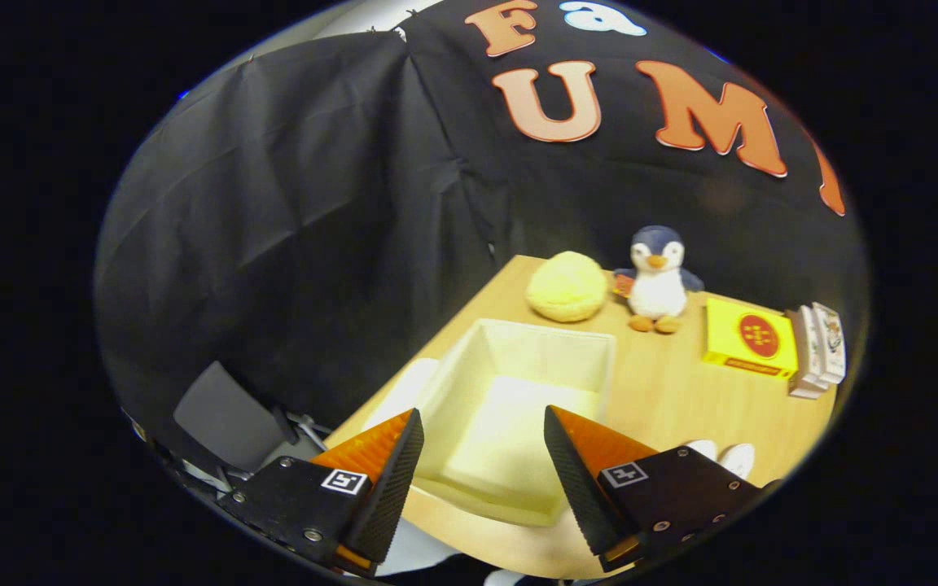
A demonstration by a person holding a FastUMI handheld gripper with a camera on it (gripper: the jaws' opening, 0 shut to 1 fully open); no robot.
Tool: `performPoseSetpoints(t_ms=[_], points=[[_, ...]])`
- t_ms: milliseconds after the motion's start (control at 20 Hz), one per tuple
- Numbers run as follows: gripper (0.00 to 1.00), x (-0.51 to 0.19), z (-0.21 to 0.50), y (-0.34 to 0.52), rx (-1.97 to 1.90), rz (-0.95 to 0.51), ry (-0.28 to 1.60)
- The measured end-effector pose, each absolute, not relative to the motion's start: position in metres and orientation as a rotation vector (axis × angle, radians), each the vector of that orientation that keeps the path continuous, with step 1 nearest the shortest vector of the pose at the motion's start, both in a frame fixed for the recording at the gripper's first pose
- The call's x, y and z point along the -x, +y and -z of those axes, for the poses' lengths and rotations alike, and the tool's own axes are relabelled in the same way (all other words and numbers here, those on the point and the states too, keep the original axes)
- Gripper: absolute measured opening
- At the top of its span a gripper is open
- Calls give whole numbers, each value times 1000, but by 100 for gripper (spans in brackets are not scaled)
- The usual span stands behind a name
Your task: Open the storage box then place both shoes into the box .Put the left shoe in first, then the right shoe, with the right side of both shoes facing outward in a uniform manner.
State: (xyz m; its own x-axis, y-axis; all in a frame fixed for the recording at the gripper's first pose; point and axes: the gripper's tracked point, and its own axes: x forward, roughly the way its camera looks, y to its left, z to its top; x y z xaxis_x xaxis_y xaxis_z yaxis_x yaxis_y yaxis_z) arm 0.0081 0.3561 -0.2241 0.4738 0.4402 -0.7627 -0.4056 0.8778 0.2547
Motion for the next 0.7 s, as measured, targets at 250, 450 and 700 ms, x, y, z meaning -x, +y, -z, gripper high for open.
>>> performPoseSetpoints(t_ms=[250,450,700], points=[[87,12,280,245,57,-362,1042],[82,30,320,180,80,-227,1119],[75,59,360,134,75,-139,1195]])
